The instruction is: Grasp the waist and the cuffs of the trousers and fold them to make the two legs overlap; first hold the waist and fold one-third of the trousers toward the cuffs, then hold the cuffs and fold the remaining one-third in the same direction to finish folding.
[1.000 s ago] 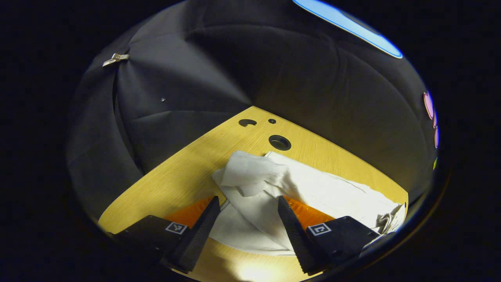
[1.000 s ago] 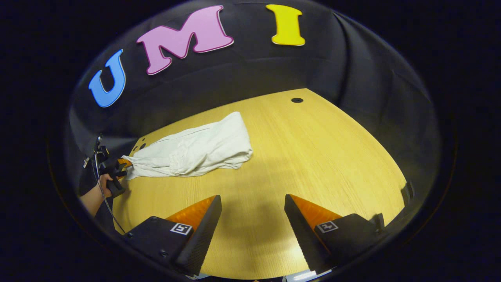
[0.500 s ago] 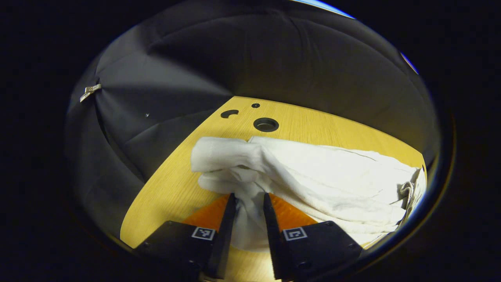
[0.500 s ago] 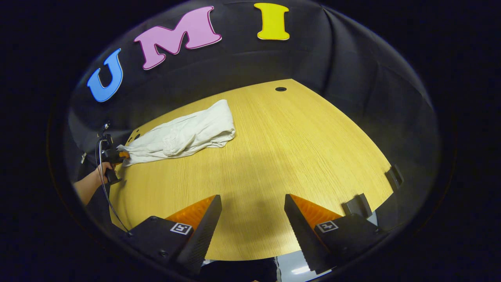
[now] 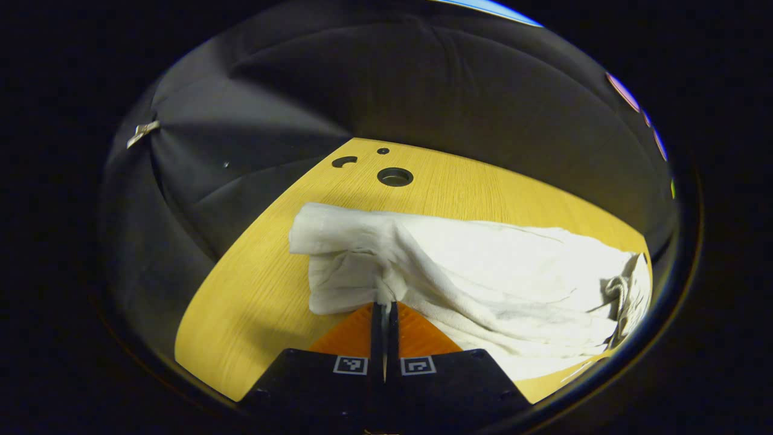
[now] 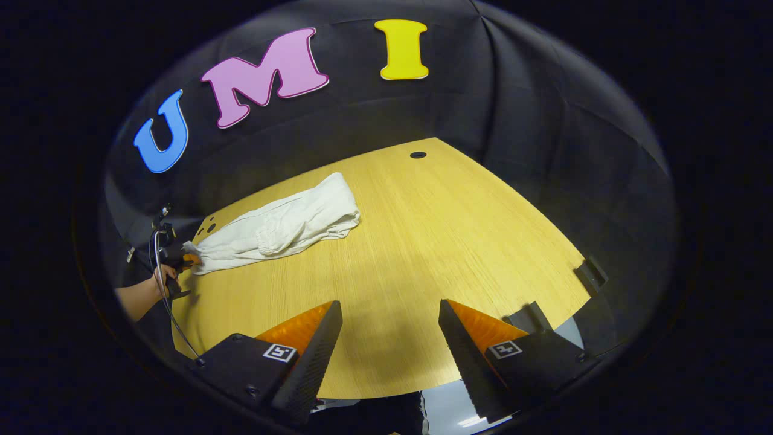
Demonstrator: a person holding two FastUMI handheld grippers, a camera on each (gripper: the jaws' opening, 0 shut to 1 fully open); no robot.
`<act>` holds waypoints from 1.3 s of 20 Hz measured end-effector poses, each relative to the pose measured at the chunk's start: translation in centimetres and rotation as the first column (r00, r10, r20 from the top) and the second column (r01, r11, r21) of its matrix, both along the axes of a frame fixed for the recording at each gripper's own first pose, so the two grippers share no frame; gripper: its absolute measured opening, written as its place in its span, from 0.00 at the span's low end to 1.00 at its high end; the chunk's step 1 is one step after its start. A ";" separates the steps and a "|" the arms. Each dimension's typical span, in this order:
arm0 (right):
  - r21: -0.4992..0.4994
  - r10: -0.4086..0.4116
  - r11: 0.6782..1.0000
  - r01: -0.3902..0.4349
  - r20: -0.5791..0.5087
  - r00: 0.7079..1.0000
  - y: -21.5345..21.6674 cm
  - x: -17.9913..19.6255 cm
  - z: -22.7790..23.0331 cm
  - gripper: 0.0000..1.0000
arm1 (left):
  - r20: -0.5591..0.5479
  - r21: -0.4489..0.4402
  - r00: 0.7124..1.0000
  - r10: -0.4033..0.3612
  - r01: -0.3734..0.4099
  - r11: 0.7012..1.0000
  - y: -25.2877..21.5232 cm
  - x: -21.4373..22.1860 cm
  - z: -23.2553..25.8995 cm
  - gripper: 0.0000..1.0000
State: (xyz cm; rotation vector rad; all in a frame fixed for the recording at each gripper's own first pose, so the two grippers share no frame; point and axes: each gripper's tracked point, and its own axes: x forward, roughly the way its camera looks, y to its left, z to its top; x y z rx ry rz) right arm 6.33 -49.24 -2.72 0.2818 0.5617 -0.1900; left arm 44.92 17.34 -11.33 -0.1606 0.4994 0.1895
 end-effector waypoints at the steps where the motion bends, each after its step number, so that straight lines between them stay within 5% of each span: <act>1: -0.003 -0.010 1.000 0.010 0.003 1.000 -0.5 -0.2 0.1 0.99 | 0.027 -0.026 0.999 0.017 -0.016 1.000 0.1 -0.2 0.8 0.06; 11: 0.001 -0.005 1.000 0.005 0.044 0.999 -4.4 1.6 1.2 0.99 | 0.255 0.012 0.966 -0.048 0.047 0.999 -5.8 -2.9 13.9 0.05; 18: 0.005 0.085 0.996 -0.086 0.092 0.992 -6.8 4.4 2.8 0.99 | 0.363 0.014 0.925 -0.111 0.113 0.993 -17.3 -4.8 21.4 0.05; 26: 0.013 0.116 0.993 -0.119 0.133 0.984 -11.8 5.1 3.3 0.99 | 0.407 0.046 0.880 -0.245 0.248 0.968 -33.2 -6.2 24.0 0.05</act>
